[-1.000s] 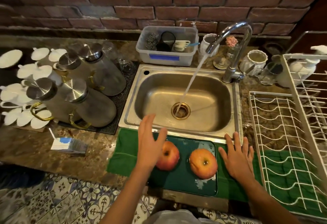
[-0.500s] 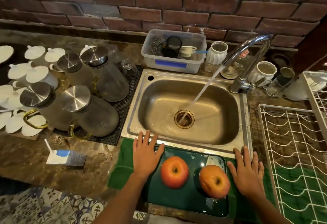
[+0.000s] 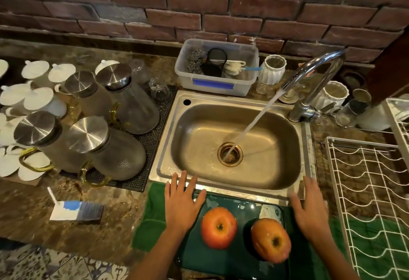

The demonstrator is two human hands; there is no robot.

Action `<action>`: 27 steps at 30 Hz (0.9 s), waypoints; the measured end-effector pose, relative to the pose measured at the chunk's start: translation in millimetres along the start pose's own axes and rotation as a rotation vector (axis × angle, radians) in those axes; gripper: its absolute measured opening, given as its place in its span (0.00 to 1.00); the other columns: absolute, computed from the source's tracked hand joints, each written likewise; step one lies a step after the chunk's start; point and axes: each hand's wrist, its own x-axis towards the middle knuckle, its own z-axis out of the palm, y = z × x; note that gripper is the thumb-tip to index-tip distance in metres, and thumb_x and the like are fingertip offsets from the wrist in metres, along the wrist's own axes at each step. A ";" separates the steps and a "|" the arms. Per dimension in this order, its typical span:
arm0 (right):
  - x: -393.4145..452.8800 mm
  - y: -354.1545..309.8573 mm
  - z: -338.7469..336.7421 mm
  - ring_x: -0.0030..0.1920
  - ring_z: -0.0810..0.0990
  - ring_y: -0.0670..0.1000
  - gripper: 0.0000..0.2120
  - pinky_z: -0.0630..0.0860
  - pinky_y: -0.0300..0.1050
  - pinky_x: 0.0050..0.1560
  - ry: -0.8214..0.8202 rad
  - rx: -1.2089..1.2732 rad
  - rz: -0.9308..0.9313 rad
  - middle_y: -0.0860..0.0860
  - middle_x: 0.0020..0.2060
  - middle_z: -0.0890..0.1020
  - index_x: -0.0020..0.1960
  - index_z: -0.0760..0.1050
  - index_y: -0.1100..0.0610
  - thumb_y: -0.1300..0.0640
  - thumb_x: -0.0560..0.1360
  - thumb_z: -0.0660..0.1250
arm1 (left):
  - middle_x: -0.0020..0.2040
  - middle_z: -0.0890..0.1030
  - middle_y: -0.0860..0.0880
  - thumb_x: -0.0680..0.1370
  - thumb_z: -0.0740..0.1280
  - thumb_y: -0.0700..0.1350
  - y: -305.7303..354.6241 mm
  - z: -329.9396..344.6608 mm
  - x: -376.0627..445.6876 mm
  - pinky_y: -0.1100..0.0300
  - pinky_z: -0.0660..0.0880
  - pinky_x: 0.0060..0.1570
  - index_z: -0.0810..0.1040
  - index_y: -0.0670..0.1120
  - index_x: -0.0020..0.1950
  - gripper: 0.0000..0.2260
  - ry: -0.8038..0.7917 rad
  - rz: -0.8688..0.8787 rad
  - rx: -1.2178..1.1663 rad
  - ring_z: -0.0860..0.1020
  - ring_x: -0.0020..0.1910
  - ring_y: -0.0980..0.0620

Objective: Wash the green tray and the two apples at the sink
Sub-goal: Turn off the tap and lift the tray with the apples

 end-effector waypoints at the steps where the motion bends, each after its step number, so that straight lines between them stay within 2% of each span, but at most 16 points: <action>1: 6.5 -16.6 -9.1 0.79 0.57 0.54 0.30 0.55 0.62 0.77 0.044 0.129 -0.018 0.52 0.80 0.58 0.80 0.52 0.50 0.47 0.82 0.59 | 0.79 0.64 0.47 0.78 0.49 0.68 -0.9 1.5 0.2 0.45 0.52 0.76 0.70 0.56 0.74 0.30 0.006 0.001 -0.003 0.56 0.80 0.43; 3: 25.7 -45.4 -26.3 0.76 0.60 0.51 0.29 0.58 0.56 0.75 0.053 0.396 0.020 0.50 0.78 0.61 0.81 0.51 0.51 0.49 0.83 0.58 | 0.77 0.67 0.47 0.78 0.51 0.67 -2.4 5.4 1.0 0.44 0.55 0.75 0.72 0.55 0.73 0.29 0.025 0.010 -0.005 0.58 0.79 0.42; 7: 81.2 -80.4 -58.0 0.75 0.65 0.58 0.28 0.62 0.60 0.75 0.125 0.640 0.153 0.55 0.77 0.64 0.80 0.55 0.50 0.46 0.83 0.57 | 0.74 0.72 0.45 0.76 0.54 0.66 -2.2 9.3 3.0 0.41 0.61 0.72 0.77 0.53 0.70 0.28 0.082 0.022 -0.006 0.64 0.75 0.40; 10: 136.7 -79.1 -73.7 0.66 0.72 0.55 0.31 0.65 0.60 0.73 0.147 0.783 0.260 0.53 0.63 0.75 0.71 0.69 0.53 0.38 0.74 0.58 | 0.74 0.72 0.45 0.76 0.54 0.66 -2.1 9.7 2.1 0.41 0.60 0.72 0.77 0.53 0.70 0.29 0.097 0.015 -0.002 0.64 0.76 0.40; 11: 149.9 -79.2 -77.5 0.60 0.75 0.54 0.28 0.69 0.59 0.70 0.148 0.861 0.293 0.51 0.57 0.76 0.65 0.73 0.52 0.37 0.72 0.58 | 0.75 0.71 0.45 0.76 0.54 0.66 -2.5 9.3 1.4 0.42 0.59 0.73 0.76 0.54 0.70 0.29 0.092 0.009 0.000 0.63 0.76 0.40; 12: 159.1 -81.5 -83.0 0.52 0.76 0.51 0.21 0.75 0.53 0.63 0.140 0.947 0.326 0.50 0.50 0.77 0.59 0.74 0.51 0.39 0.74 0.58 | 0.75 0.71 0.45 0.76 0.54 0.66 -2.2 8.8 1.3 0.42 0.58 0.73 0.76 0.54 0.70 0.29 0.086 0.003 0.003 0.63 0.76 0.41; 13: 170.5 -81.6 -87.2 0.44 0.75 0.48 0.14 0.78 0.45 0.51 0.142 1.030 0.358 0.49 0.44 0.76 0.55 0.74 0.50 0.43 0.78 0.57 | 0.75 0.71 0.45 0.76 0.53 0.66 -1.8 8.6 1.1 0.42 0.58 0.73 0.76 0.53 0.70 0.29 0.083 -0.001 0.007 0.63 0.76 0.41; 14: 177.9 -85.6 -91.6 0.37 0.72 0.45 0.11 0.75 0.39 0.37 0.167 1.086 0.393 0.48 0.40 0.74 0.51 0.73 0.50 0.46 0.81 0.56 | 0.75 0.71 0.45 0.76 0.53 0.65 -1.0 8.2 0.8 0.42 0.58 0.74 0.76 0.53 0.70 0.29 0.080 -0.005 0.009 0.63 0.76 0.41; 15: 188.1 -85.5 -96.9 0.32 0.70 0.43 0.12 0.70 0.37 0.28 0.179 1.099 0.437 0.47 0.36 0.73 0.47 0.72 0.51 0.47 0.83 0.55 | 0.75 0.70 0.45 0.76 0.53 0.65 -0.5 7.8 0.7 0.42 0.58 0.74 0.76 0.53 0.70 0.29 0.076 -0.008 0.006 0.63 0.77 0.41; 17: 202.9 -85.5 -103.3 0.26 0.74 0.43 0.15 0.69 0.37 0.23 0.192 1.132 0.454 0.47 0.31 0.76 0.44 0.73 0.51 0.45 0.83 0.55 | 0.76 0.70 0.46 0.76 0.53 0.65 0.2 7.2 0.8 0.42 0.57 0.74 0.76 0.53 0.70 0.29 0.073 -0.011 -0.005 0.62 0.77 0.42; 19: 211.7 -85.3 -106.0 0.28 0.82 0.44 0.18 0.75 0.37 0.26 0.186 1.197 0.443 0.46 0.25 0.80 0.47 0.76 0.53 0.44 0.83 0.54 | 0.76 0.69 0.46 0.77 0.53 0.65 0.3 6.7 0.8 0.42 0.57 0.75 0.75 0.54 0.71 0.28 0.073 -0.011 -0.009 0.61 0.77 0.42; 21: 210.7 -90.8 -111.5 0.19 0.76 0.42 0.20 0.72 0.34 0.22 0.168 1.260 0.456 0.46 0.18 0.75 0.43 0.72 0.53 0.44 0.85 0.50 | 0.76 0.69 0.46 0.77 0.53 0.65 0.3 6.2 0.6 0.42 0.57 0.74 0.75 0.54 0.71 0.28 0.070 -0.009 -0.011 0.61 0.77 0.42; 22: 213.8 -90.9 -113.1 0.17 0.73 0.42 0.21 0.69 0.33 0.19 0.156 1.288 0.470 0.46 0.17 0.73 0.42 0.70 0.53 0.43 0.85 0.49 | 0.76 0.69 0.46 0.77 0.53 0.65 0.4 5.9 0.7 0.42 0.57 0.74 0.75 0.54 0.71 0.28 0.070 -0.008 -0.015 0.61 0.77 0.42; 23: 217.6 -91.6 -113.0 0.18 0.74 0.42 0.21 0.69 0.34 0.20 0.153 1.306 0.471 0.47 0.21 0.75 0.43 0.71 0.53 0.42 0.85 0.48 | 0.76 0.69 0.46 0.77 0.53 0.65 0.4 5.6 0.9 0.42 0.58 0.74 0.75 0.54 0.71 0.28 0.072 -0.008 -0.019 0.61 0.77 0.42; 25: 229.9 -83.9 -110.1 0.35 0.82 0.45 0.23 0.77 0.39 0.32 0.125 1.340 0.487 0.49 0.37 0.81 0.52 0.75 0.53 0.38 0.83 0.48 | 0.76 0.70 0.46 0.77 0.54 0.65 0.8 5.0 1.5 0.42 0.58 0.74 0.76 0.54 0.70 0.28 0.075 -0.012 -0.018 0.62 0.77 0.42; 27: 241.1 -77.5 -108.0 0.50 0.82 0.50 0.26 0.80 0.45 0.47 0.097 1.379 0.500 0.51 0.50 0.82 0.62 0.75 0.52 0.36 0.82 0.48 | 0.75 0.70 0.46 0.77 0.54 0.65 1.2 4.8 1.5 0.42 0.59 0.73 0.76 0.54 0.70 0.28 0.073 -0.011 -0.005 0.62 0.77 0.41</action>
